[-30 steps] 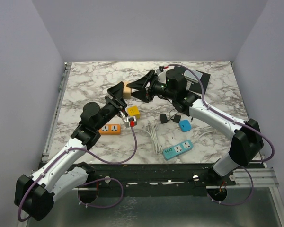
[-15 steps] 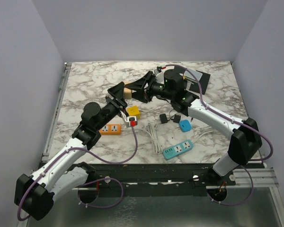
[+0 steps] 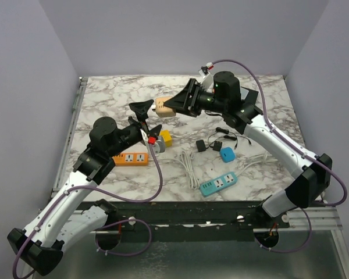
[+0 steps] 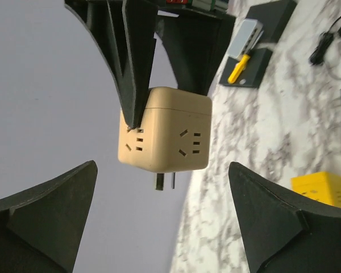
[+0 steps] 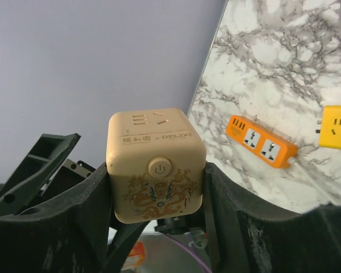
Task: Insert the plug
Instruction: Adjust the plug.
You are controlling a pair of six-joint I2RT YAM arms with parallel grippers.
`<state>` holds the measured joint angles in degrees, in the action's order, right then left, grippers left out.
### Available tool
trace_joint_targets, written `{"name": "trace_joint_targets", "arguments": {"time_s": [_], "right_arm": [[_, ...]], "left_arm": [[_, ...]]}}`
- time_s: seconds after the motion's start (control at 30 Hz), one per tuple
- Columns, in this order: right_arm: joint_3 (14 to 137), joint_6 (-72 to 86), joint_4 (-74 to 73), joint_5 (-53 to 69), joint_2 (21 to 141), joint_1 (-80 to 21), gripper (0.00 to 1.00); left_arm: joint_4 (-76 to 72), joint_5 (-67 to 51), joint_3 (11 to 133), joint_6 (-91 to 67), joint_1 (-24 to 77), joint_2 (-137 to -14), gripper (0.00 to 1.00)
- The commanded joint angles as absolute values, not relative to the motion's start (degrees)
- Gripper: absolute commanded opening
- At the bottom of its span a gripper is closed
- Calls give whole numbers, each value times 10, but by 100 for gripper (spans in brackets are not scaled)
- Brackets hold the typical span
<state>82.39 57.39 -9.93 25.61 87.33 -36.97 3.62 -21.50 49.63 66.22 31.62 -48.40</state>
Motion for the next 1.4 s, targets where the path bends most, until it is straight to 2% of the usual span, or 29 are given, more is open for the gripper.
{"name": "trace_joint_targets", "arguments": {"time_s": [0.0,0.63,0.67,0.7,0.73,0.77,0.8,0.83,0.9,0.93,1.0,1.13,1.2,1.27,1.33,1.37], "right_arm": [[876,437,-197,275,870,-373,4],[938,330,-300,274,887,-411,4],[944,324,-308,271,890,-414,5],[948,319,-314,266,891,-416,5],[949,317,-318,261,891,-418,5],[950,315,-320,257,891,-419,8],[949,315,-320,254,891,-420,12],[947,315,-321,250,890,-421,20],[939,319,-317,246,890,-421,49],[935,322,-315,245,891,-421,59],[928,332,-304,247,891,-422,68],[927,349,-290,248,895,-425,78],[932,350,-291,248,899,-426,79],[932,350,-293,245,898,-427,75],[932,348,-297,242,898,-427,61],[932,347,-300,238,898,-427,46]], "left_arm": [[139,-287,539,484,318,-490,99],[155,-308,595,473,318,-583,97],[155,-304,598,470,318,-586,89],[155,-300,600,468,318,-590,76],[154,-297,602,465,318,-592,46],[154,-293,603,463,317,-593,24],[154,-290,606,457,317,-596,10],[153,-287,609,451,318,-599,1],[152,-287,617,434,317,-605,0],[151,-288,620,428,318,-606,0],[147,-295,622,420,318,-606,0],[138,-295,621,406,318,-606,0],[136,-295,621,404,318,-605,0],[131,-291,619,400,318,-603,0],[129,-289,616,396,318,-601,0],[128,-290,616,393,318,-601,0]]}}
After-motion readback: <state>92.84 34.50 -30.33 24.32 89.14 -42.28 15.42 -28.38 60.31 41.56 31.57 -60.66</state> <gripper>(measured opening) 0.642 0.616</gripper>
